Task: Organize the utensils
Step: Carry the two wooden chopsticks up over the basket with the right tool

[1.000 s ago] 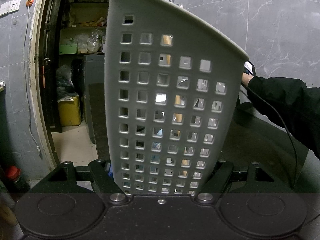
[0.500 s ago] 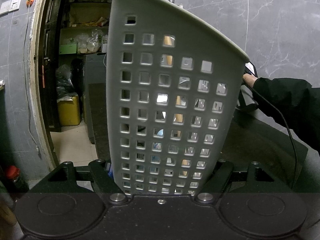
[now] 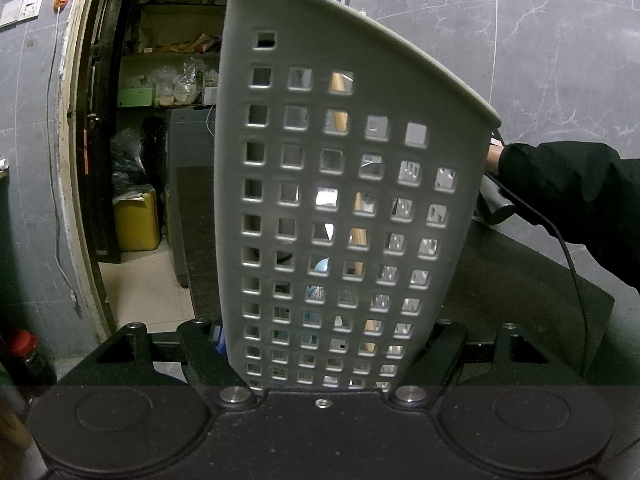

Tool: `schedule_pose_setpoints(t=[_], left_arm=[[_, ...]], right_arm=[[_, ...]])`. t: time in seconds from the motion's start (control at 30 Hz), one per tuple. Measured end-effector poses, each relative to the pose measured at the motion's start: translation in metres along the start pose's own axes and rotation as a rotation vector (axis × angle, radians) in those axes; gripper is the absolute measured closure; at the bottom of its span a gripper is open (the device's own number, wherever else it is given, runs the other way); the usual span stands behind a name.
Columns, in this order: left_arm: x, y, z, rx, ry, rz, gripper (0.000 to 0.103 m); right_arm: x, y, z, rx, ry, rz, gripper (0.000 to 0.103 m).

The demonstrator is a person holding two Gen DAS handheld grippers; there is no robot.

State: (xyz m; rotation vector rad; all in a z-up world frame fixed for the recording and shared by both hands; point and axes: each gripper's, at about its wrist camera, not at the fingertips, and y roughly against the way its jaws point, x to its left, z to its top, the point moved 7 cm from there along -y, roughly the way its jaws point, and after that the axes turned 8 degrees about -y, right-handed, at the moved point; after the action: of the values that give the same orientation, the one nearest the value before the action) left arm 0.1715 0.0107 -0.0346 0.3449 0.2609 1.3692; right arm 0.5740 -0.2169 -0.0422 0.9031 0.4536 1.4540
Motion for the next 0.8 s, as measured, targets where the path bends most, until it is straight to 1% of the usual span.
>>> schedule_pose_setpoints(t=[0.1, 0.13, 0.2, 0.23, 0.33, 0.43, 0.63, 0.8], left_arm=[[0.001, 0.000, 0.000, -0.001, 0.003, -0.003, 0.026], [0.002, 0.000, 0.000, -0.001, 0.004, -0.004, 0.026], [0.002, 0.000, -0.001, -0.001, 0.004, -0.004, 0.026], [0.002, 0.000, -0.001, -0.002, 0.005, -0.004, 0.026], [0.003, 0.000, -0.001, -0.003, 0.008, -0.007, 0.026], [0.004, 0.000, -0.001, -0.004, 0.008, -0.008, 0.026], [0.004, 0.000, -0.001, -0.003, 0.007, -0.007, 0.026], [0.004, 0.000, -0.001, -0.002, 0.006, -0.005, 0.026]], right_arm=[[0.008, 0.000, -0.004, -0.002, 0.061, -0.061, 0.070], [0.010, 0.000, -0.005, -0.001, 0.072, -0.070, 0.073], [0.013, 0.000, -0.007, 0.005, 0.078, -0.069, 0.085], [0.015, 0.001, -0.007, 0.010, 0.081, -0.071, 0.087], [0.016, 0.001, -0.007, 0.009, 0.091, -0.076, 0.088], [0.013, 0.001, -0.006, 0.004, 0.067, -0.066, 0.089], [0.002, 0.005, -0.006, -0.007, 0.012, -0.010, 0.089], [-0.012, 0.024, -0.005, -0.083, -0.024, 0.056, 0.089]])
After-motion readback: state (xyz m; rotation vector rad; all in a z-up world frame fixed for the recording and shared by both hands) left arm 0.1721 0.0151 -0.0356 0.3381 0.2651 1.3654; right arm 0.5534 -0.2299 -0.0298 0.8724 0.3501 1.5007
